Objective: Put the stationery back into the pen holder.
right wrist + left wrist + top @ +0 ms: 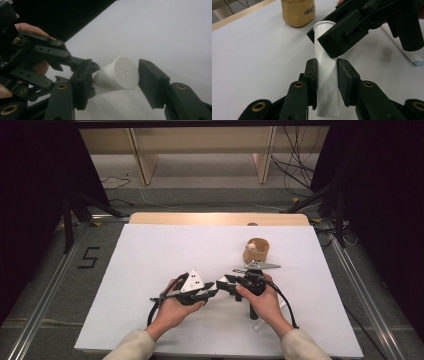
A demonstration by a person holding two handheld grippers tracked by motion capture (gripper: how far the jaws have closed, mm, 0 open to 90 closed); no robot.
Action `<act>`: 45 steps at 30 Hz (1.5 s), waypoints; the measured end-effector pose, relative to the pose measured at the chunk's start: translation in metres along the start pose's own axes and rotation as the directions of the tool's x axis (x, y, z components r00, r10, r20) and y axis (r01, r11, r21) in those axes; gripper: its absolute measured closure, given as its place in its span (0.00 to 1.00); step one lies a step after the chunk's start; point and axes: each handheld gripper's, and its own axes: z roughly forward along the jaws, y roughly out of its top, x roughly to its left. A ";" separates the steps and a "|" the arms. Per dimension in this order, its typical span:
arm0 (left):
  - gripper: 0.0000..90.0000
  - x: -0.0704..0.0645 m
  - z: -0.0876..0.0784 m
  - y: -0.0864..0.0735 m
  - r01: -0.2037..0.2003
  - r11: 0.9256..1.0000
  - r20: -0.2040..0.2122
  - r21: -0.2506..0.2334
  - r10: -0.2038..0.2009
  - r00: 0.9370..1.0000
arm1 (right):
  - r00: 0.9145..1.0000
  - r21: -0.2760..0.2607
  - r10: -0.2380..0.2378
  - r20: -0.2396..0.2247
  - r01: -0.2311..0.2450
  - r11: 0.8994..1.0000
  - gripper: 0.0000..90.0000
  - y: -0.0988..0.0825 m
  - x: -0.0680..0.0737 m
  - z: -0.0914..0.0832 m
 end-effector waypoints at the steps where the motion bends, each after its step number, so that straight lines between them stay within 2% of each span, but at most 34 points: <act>1: 0.79 0.000 0.000 0.000 0.000 1.000 0.000 -0.002 0.000 1.000 | 1.000 0.001 0.001 -0.002 -0.001 1.000 0.53 0.000 0.000 0.000; 8: 0.79 -0.001 0.000 0.000 -0.001 1.000 0.001 -0.006 0.001 1.000 | 1.000 0.004 0.007 -0.016 -0.007 1.000 0.56 0.000 0.000 0.001; 16: 0.79 -0.002 0.001 0.000 -0.009 1.000 -0.003 -0.003 0.009 1.000 | 0.999 -0.026 0.031 -0.036 -0.032 0.999 0.68 0.003 0.000 -0.005; 22: 0.79 -0.003 0.001 0.001 -0.016 1.000 -0.003 -0.023 0.016 1.000 | 1.000 -0.047 0.004 -0.029 -0.006 0.999 0.72 0.005 0.004 -0.009; 27: 0.78 -0.002 0.001 0.001 -0.030 0.999 -0.014 -0.037 0.030 0.999 | 0.999 -0.055 -0.033 0.000 0.033 0.998 0.72 0.007 0.007 -0.011; 33: 0.66 0.001 0.000 0.000 -0.022 0.999 -0.042 -0.036 0.020 0.999 | 0.997 -0.065 -0.076 0.028 0.078 0.995 0.72 0.010 0.008 -0.015; 40: 0.52 0.004 -0.003 -0.002 -0.013 1.000 -0.073 -0.025 0.011 0.997 | 0.988 -0.073 -0.134 0.075 0.139 0.988 0.72 0.013 0.010 -0.020; 45: 0.39 0.007 -0.005 -0.004 0.021 1.000 -0.093 -0.008 -0.022 0.995 | 0.984 -0.081 -0.151 0.098 0.159 0.984 0.72 0.015 0.010 -0.023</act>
